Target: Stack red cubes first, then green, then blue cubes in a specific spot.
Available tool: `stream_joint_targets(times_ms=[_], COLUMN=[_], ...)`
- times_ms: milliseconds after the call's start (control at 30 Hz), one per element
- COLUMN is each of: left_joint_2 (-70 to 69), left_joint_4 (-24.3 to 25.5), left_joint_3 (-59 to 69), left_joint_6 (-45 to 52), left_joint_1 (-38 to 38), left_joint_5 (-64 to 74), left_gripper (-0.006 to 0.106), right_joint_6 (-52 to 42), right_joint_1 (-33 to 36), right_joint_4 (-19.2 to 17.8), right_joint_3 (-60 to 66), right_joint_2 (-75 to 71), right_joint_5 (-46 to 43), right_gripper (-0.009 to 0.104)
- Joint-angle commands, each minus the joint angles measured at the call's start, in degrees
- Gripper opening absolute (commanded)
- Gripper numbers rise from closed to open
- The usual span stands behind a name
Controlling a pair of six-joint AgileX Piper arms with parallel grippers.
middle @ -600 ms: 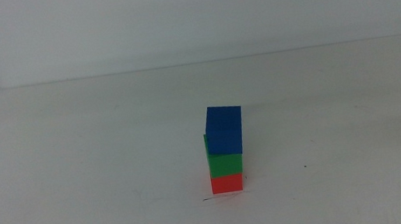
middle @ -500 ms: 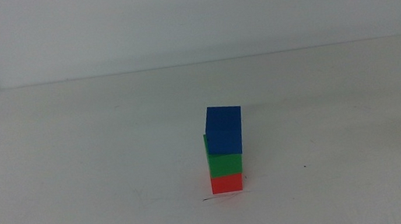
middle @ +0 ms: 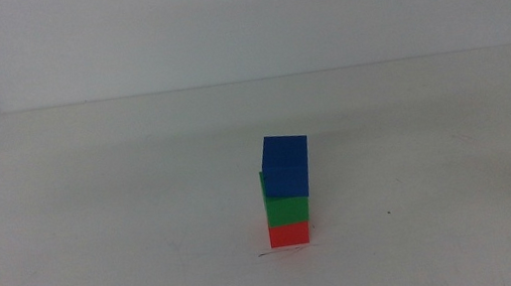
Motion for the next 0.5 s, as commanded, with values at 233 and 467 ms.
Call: stream_joint_targets(times_ms=[233, 467], left_joint_2=[-9.5, -15.1], left_joint_4=[-0.4, -0.4], left_joint_3=[13.5, 18.8], left_joint_6=[-0.1, -0.1], left_joint_1=[0.1, 0.1], left_joint_5=[-4.7, -4.7], left_gripper=[0.071, 0.071], right_joint_6=[-0.5, -0.5], right_joint_1=[-20.1, -23.2], right_joint_4=[15.1, 10.0], right_joint_3=[10.8, 21.4], right_joint_2=[-1.6, -14.6], right_joint_5=[-16.3, -15.9], right_gripper=[0.094, 0.094])
